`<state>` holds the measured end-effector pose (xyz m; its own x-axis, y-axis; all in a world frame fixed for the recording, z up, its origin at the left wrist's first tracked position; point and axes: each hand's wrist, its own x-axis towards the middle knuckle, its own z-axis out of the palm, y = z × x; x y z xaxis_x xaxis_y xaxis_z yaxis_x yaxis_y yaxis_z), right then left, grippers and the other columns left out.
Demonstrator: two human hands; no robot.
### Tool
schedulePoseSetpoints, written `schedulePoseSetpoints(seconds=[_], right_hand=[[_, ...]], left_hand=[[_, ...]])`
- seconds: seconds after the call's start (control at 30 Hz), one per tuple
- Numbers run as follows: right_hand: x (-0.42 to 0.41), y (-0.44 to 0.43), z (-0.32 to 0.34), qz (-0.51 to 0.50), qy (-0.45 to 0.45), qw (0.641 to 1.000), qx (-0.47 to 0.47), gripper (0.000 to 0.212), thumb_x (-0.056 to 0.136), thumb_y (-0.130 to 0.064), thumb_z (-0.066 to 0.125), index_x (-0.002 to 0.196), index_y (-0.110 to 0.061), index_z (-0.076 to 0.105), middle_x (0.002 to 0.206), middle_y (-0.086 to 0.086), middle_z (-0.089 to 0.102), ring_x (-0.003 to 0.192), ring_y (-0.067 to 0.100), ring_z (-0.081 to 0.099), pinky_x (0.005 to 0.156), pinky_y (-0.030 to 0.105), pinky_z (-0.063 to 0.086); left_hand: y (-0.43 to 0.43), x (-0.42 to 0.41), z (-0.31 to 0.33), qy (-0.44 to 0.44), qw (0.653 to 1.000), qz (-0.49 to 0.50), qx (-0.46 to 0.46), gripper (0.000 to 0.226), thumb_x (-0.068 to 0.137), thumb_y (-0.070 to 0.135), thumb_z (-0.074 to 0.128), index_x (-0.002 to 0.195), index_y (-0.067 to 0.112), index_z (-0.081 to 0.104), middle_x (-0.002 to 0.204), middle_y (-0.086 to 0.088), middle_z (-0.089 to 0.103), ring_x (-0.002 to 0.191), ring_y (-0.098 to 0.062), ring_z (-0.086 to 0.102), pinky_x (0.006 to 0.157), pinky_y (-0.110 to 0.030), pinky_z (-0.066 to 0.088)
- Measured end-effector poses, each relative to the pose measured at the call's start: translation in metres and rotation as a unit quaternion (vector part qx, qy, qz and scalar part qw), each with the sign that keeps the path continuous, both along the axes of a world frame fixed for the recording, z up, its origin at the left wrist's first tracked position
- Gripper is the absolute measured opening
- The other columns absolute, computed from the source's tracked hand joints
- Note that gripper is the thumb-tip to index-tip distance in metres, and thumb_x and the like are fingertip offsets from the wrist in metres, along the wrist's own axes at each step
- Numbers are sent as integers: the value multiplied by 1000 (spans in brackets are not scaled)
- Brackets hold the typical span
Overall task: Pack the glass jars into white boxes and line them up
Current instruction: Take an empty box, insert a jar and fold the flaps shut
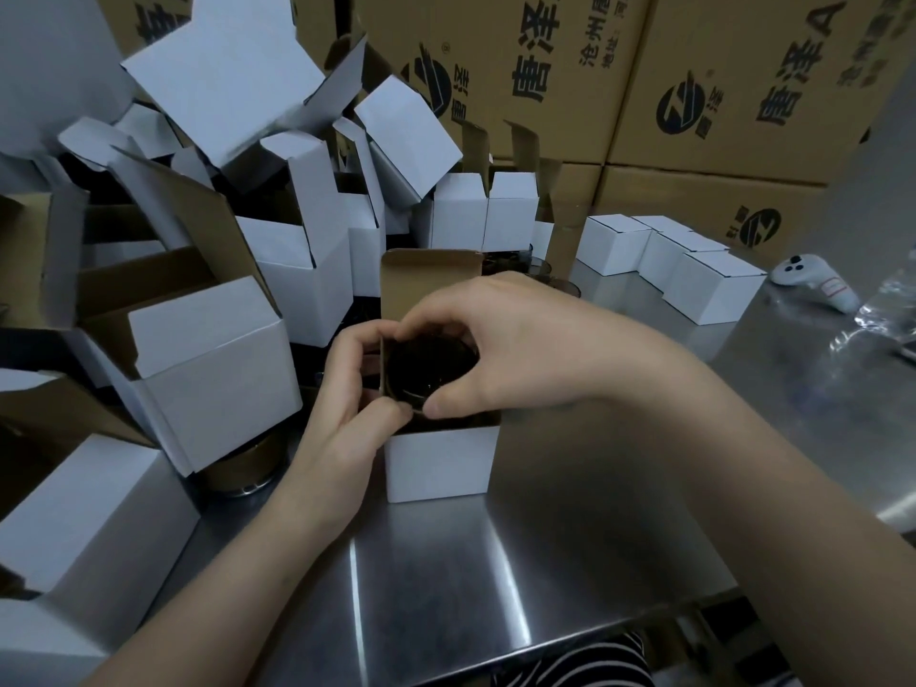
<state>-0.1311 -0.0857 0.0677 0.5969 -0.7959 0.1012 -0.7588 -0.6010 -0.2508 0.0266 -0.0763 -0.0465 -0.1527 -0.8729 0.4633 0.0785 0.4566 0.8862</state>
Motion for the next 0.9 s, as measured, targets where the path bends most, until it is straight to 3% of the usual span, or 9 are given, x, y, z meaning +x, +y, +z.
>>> schedulePoseSetpoints(seconds=[0.23,0.37,0.5,0.7,0.9], right_hand=[[3,-1,-1,29,32,999,4,62,75,-31,80,128,-25,50,115,-10,59,103,9,53,85,27,45],[2,-5,0,40,27,999,18,61,74,-29,81,125,-23,48,107,-13,54,96,7,50,78,21,43],[1,-10,-2,56,25,998,30,61,76,-29,81,126,-24,47,103,-14,50,83,0,45,71,4,36],[3,-18,-1,72,38,996,30,58,74,-29,83,122,-23,51,104,-12,53,83,1,45,72,11,38],[5,-23,2,72,62,995,25,57,71,-35,84,118,-22,55,90,-19,48,80,-4,45,65,13,37]], left_hand=[[-4,2,-4,2,1000,-2,-1,55,64,32,53,119,29,53,108,16,62,103,-5,58,81,-23,51],[-4,2,-6,9,1000,0,4,54,68,34,54,122,28,53,111,13,63,104,-5,59,81,-22,50],[-5,0,-4,16,1000,10,1,46,82,43,53,124,23,54,116,12,64,116,-5,57,90,-16,45],[-6,-2,-4,26,999,37,30,48,85,55,42,118,23,56,121,-1,62,120,-14,56,100,-35,43],[-6,-4,-3,10,997,67,35,27,90,37,41,111,30,57,111,16,63,114,-1,55,92,-14,42]])
